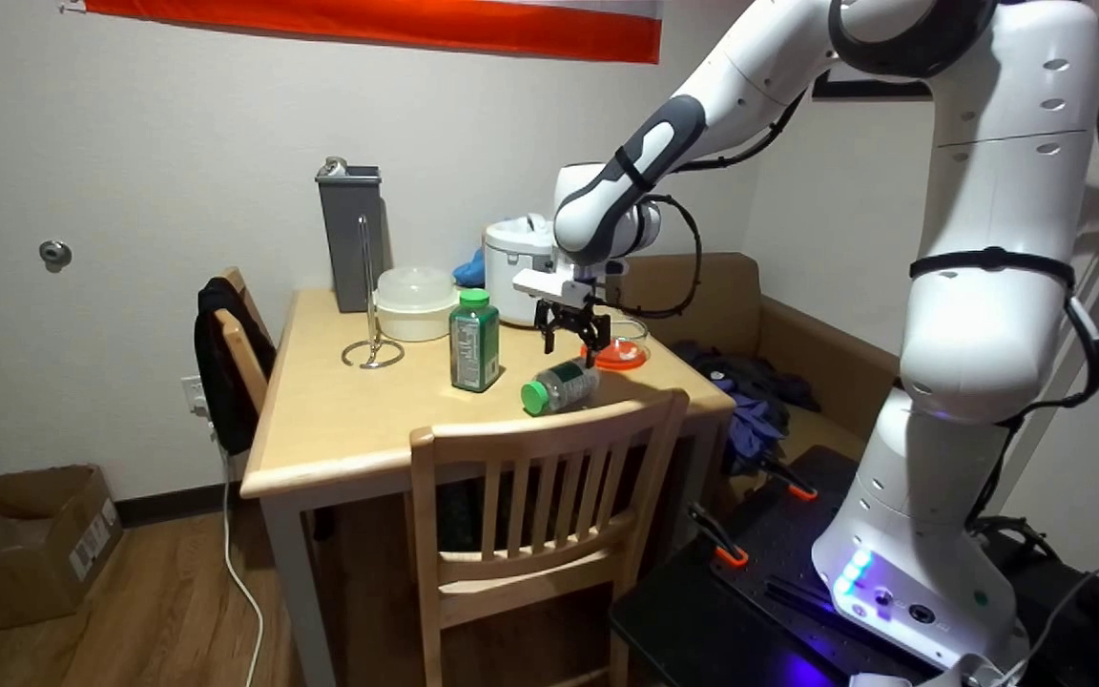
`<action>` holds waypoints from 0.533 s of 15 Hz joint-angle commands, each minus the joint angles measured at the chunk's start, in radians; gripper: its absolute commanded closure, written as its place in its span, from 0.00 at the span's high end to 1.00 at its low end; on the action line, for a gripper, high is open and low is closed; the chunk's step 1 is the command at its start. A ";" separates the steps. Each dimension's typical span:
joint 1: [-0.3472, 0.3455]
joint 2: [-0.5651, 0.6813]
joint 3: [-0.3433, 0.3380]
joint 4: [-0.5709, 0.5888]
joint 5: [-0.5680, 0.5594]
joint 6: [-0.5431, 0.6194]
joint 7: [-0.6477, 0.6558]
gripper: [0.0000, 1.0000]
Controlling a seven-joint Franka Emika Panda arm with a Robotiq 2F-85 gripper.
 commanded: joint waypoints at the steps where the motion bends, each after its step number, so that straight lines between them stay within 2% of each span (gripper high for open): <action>1: 0.030 0.062 -0.036 0.032 -0.050 0.014 0.187 1.00; 3: 0.037 0.088 -0.051 0.037 -0.077 0.032 0.247 1.00; 8: 0.051 0.167 -0.066 0.059 -0.101 0.124 0.233 1.00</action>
